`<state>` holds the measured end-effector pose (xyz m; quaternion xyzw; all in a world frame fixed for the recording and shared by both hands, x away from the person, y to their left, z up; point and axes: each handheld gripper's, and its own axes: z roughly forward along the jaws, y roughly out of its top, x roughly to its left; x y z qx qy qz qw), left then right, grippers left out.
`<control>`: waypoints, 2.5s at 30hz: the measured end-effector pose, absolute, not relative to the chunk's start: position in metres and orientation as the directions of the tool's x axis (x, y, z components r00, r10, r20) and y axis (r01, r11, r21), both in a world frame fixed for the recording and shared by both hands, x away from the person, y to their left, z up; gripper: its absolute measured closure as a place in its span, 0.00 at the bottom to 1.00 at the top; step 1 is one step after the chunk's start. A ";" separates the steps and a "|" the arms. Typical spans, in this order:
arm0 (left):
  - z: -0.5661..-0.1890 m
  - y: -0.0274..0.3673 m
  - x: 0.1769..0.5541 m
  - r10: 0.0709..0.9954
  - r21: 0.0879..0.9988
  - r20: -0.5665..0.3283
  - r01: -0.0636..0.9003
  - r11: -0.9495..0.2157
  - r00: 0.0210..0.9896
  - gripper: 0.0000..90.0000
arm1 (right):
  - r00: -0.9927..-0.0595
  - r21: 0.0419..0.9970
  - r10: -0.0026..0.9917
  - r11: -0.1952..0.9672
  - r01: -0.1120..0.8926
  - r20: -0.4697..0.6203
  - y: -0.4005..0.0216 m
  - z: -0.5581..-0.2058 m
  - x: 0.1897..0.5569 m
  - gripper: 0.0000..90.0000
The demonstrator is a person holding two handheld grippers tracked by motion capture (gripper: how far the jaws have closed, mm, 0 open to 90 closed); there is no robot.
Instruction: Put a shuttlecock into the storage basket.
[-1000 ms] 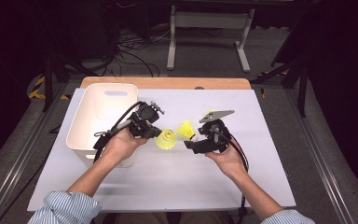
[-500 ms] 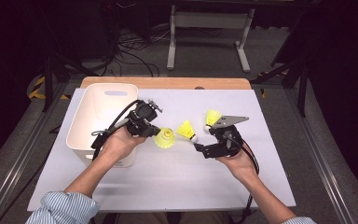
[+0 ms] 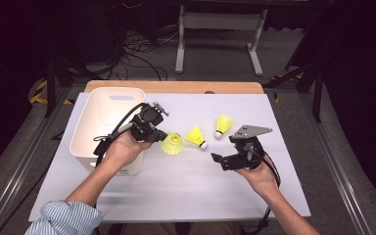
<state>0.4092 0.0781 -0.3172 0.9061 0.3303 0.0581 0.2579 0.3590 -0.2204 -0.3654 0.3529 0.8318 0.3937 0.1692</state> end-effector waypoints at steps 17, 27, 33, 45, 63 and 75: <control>-0.311 0.084 0.410 0.629 0.520 -0.073 0.568 -0.638 0.774 1.00 | -0.659 0.796 0.752 0.396 0.457 0.004 -0.245 -0.372 0.345 0.08; -0.306 0.090 0.409 0.632 0.533 -0.075 0.566 -0.629 0.772 1.00 | -0.641 0.828 0.767 0.336 0.449 0.036 -0.263 -0.384 0.334 0.06; -0.305 0.091 0.410 0.633 0.536 -0.079 0.568 -0.625 0.770 1.00 | -0.625 0.848 0.779 0.299 0.438 0.049 -0.270 -0.390 0.328 0.06; -0.299 0.097 0.409 0.638 0.542 -0.077 0.569 -0.618 0.766 1.00 | -0.589 0.866 0.805 0.248 0.434 0.065 -0.287 -0.403 0.319 0.06; -0.293 0.102 0.410 0.642 0.555 -0.095 0.576 -0.601 0.761 1.00 | -0.539 0.884 0.838 0.182 0.430 0.089 -0.304 -0.425 0.306 0.06; -0.287 0.110 0.410 0.651 0.566 -0.103 0.582 -0.584 0.752 1.00 | -0.509 0.903 0.855 0.136 0.407 0.100 -0.316 -0.434 0.299 0.06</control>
